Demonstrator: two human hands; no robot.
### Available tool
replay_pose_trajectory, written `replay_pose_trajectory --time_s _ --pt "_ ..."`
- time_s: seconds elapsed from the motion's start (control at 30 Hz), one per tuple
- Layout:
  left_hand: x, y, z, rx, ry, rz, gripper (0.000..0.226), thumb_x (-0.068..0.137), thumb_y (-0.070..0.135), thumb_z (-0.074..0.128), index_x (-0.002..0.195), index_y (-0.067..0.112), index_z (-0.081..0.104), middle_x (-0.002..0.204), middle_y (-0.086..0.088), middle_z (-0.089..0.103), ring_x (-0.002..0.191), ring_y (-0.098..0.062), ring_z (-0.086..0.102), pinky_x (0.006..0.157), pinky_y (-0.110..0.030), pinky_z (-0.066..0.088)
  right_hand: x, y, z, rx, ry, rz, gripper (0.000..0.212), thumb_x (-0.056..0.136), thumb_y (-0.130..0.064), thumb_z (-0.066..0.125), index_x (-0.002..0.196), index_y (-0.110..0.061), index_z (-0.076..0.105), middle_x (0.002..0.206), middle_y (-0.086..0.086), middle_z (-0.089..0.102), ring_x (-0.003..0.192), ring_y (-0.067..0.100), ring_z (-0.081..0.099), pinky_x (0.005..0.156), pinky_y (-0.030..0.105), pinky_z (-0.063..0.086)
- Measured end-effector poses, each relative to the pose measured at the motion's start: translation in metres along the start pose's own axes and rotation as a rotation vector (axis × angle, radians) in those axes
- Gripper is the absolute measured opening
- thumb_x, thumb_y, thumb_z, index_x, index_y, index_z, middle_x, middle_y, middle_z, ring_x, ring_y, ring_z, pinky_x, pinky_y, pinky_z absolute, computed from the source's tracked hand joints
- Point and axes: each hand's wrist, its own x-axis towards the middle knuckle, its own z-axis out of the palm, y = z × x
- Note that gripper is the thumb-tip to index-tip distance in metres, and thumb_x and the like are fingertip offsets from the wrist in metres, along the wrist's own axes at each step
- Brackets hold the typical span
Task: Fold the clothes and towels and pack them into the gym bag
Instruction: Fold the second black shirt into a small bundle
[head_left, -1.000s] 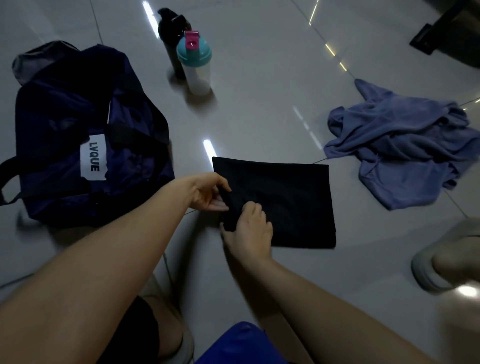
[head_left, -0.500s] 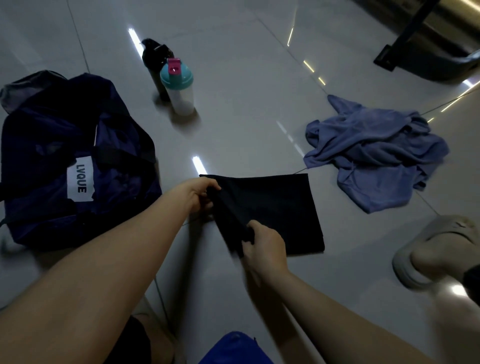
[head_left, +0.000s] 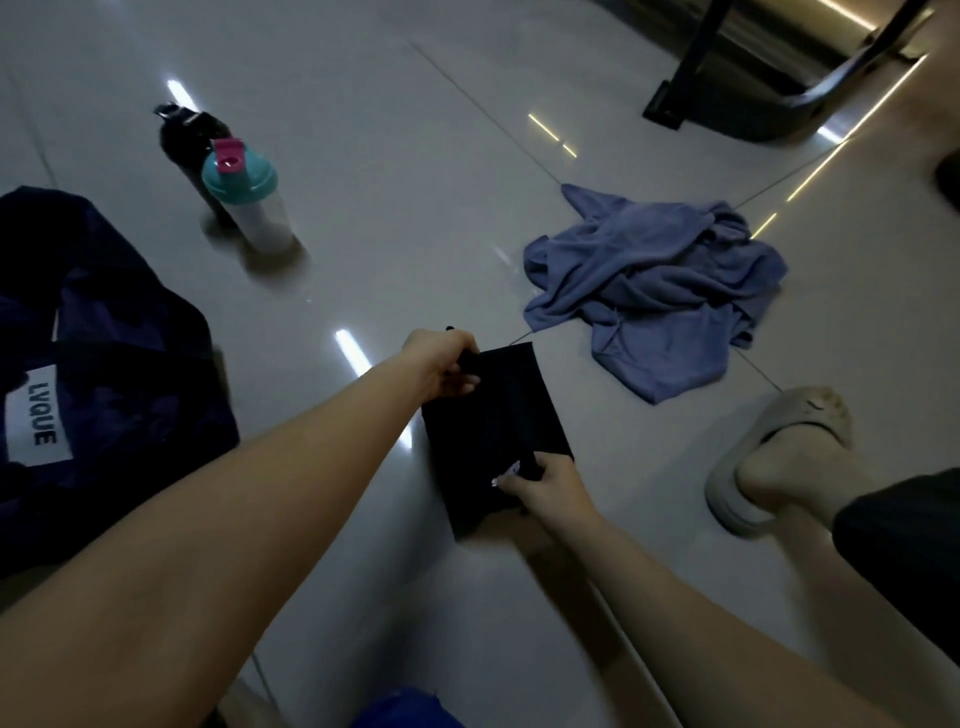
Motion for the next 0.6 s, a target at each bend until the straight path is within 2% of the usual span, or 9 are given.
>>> replay_pose_trajectory --time_s 0.1,0.17,0.3,0.4,0.5,0.6 --pt "0.008 -0.001 0.032 0.007 -0.025 -0.009 0.011 0.092 0.004 0.062 0.087 0.003 0.053 0.08 -0.013 0.053 0.059 -0.029 0.064 0.052 -0.034 0.057 0.007 0.011 -0.02 0.03 0.041 0.092 0.023 0.085 -0.003 0.075 0.07 -0.008 0.058 0.068 0.009 0.061 0.059 0.015 0.059 0.046 0.018 0.043" --pt "0.015 -0.001 0.047 0.01 -0.019 -0.018 0.013 0.094 0.005 0.062 0.086 0.005 0.052 0.086 -0.015 0.053 0.06 -0.03 0.065 0.057 -0.037 0.058 0.015 0.015 -0.029 0.036 0.092 0.113 0.023 0.086 -0.004 0.074 0.072 -0.008 0.057 0.067 0.008 0.061 0.059 0.018 0.059 0.045 0.02 0.043" --pt "0.033 0.0 0.064 0.007 -0.02 -0.052 0.014 0.094 0.006 0.063 0.086 0.006 0.052 0.09 -0.016 0.054 0.062 -0.032 0.067 0.058 -0.038 0.059 0.036 0.024 -0.037 -0.034 0.221 0.124 0.019 0.082 -0.019 0.077 0.077 -0.018 0.059 0.08 0.008 0.069 0.079 0.03 0.07 0.069 0.041 0.056" --pt "0.045 -0.001 0.07 0.033 -0.023 -0.061 0.016 0.091 0.008 0.069 0.085 0.005 0.055 0.089 -0.015 0.057 0.063 -0.03 0.067 0.054 -0.035 0.058 0.048 0.033 -0.039 -0.118 0.222 0.16 0.012 0.08 -0.026 0.069 0.076 -0.017 0.062 0.079 0.005 0.071 0.081 0.033 0.07 0.074 0.046 0.059" --pt "0.056 -0.003 0.076 0.051 -0.004 -0.042 0.02 0.089 0.009 0.074 0.086 0.002 0.055 0.088 -0.015 0.06 0.065 -0.029 0.067 0.052 -0.034 0.057 0.047 0.031 -0.039 -0.281 0.211 0.188 0.018 0.088 -0.031 0.065 0.087 -0.013 0.068 0.088 0.008 0.072 0.086 0.031 0.067 0.074 0.038 0.055" --pt "0.063 -0.008 0.083 0.013 0.019 -0.009 0.02 0.089 0.012 0.076 0.096 -0.001 0.061 0.094 -0.019 0.067 0.071 -0.029 0.068 0.051 -0.034 0.057 0.046 0.032 -0.039 -0.397 0.212 0.241 0.027 0.089 -0.036 0.066 0.075 -0.014 0.061 0.078 0.005 0.065 0.083 0.031 0.064 0.064 0.032 0.043"
